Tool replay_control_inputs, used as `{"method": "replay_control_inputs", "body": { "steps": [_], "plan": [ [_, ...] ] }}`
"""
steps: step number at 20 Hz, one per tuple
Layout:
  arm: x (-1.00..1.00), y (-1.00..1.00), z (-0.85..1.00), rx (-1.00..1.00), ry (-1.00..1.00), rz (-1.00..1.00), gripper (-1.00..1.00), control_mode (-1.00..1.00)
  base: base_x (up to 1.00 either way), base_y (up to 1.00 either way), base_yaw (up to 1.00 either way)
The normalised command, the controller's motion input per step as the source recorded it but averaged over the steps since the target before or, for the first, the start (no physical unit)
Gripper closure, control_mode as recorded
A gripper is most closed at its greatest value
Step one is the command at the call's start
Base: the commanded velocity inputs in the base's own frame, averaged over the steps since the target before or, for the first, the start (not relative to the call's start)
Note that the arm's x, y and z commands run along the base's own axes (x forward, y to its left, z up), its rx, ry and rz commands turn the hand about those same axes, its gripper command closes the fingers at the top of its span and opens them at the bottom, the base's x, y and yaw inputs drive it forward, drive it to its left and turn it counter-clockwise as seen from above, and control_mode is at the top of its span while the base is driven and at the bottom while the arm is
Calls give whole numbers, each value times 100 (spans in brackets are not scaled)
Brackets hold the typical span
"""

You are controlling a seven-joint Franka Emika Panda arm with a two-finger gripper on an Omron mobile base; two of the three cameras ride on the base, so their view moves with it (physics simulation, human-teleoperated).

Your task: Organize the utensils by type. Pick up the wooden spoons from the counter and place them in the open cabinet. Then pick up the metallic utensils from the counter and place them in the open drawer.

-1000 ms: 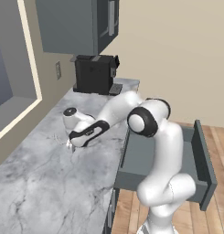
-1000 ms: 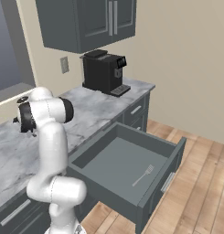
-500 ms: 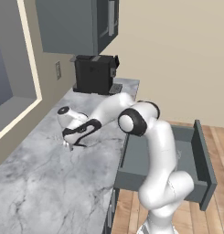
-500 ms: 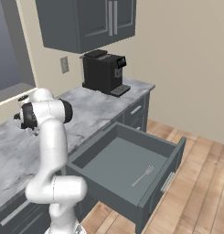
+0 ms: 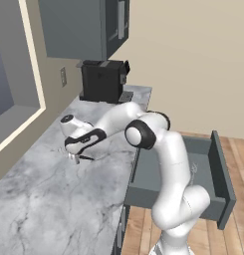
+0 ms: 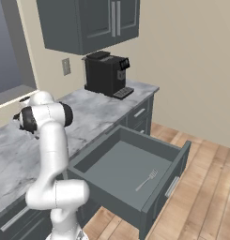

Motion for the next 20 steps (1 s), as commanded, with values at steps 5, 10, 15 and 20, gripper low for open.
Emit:
{"method": "replay_control_inputs", "body": {
  "steps": [5, 10, 15, 20],
  "plan": [
    [0, -53, -100, 4, 0, 0, 100, -100, 0, 0, 0],
    [0, -63, -100, 7, 0, -3, 100, -100, 0, 0, 0],
    [-6, -64, -99, 13, 0, -5, 100, -100, 0, 0, 0],
    [-18, -66, -65, 18, -7, -7, 100, -100, 0, 0, 0]
  ]
}}
